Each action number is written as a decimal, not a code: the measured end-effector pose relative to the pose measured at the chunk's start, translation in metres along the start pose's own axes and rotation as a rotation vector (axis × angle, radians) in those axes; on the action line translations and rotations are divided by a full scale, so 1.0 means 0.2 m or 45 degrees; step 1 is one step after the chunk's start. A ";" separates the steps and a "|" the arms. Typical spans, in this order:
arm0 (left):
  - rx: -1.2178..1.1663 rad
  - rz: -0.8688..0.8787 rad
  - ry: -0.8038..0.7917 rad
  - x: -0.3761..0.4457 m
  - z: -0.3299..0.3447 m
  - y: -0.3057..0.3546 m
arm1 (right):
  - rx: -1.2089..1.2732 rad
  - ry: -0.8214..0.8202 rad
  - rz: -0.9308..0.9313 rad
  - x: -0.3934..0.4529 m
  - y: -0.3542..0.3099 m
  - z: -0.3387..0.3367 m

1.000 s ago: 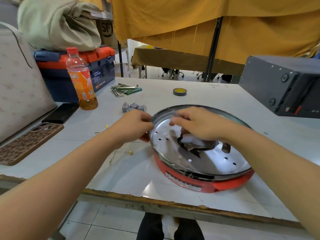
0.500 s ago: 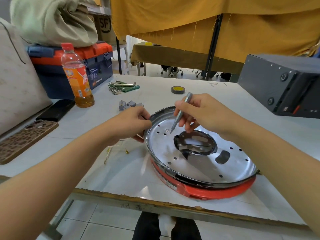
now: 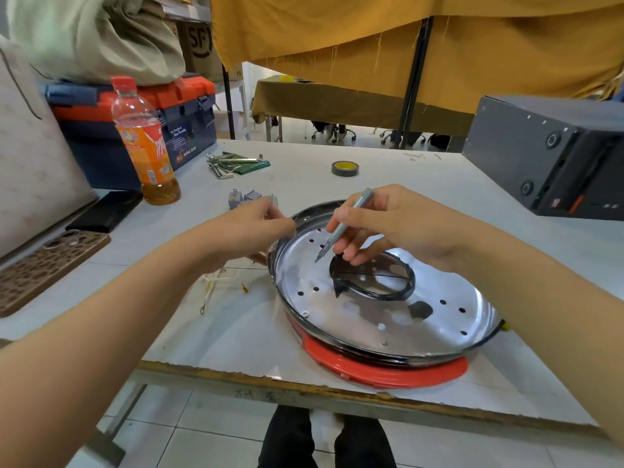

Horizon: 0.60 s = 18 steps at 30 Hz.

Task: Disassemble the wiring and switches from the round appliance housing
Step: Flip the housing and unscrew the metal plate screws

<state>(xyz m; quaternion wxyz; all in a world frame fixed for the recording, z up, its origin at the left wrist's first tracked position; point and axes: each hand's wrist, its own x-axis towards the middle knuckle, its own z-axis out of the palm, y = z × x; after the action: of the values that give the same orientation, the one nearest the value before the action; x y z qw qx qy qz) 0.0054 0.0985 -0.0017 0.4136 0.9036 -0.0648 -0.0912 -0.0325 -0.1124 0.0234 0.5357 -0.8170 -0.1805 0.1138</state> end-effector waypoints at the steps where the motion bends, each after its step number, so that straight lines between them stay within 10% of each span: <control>1: 0.039 -0.020 -0.073 -0.01 -0.02 0.00 | 0.003 0.007 0.001 0.00 0.00 0.00; 12: -0.275 0.049 0.240 0.02 0.06 0.02 | 0.049 -0.054 -0.002 0.01 -0.01 0.02; 18: -0.437 -0.001 -0.005 -0.02 0.05 0.01 | 0.046 -0.081 0.010 0.03 -0.01 0.03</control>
<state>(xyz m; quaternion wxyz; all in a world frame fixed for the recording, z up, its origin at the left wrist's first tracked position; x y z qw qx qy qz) -0.0007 0.0901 -0.0063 0.5617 0.8195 -0.0490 -0.1029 -0.0290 -0.1039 0.0239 0.5438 -0.8039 -0.1922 0.1451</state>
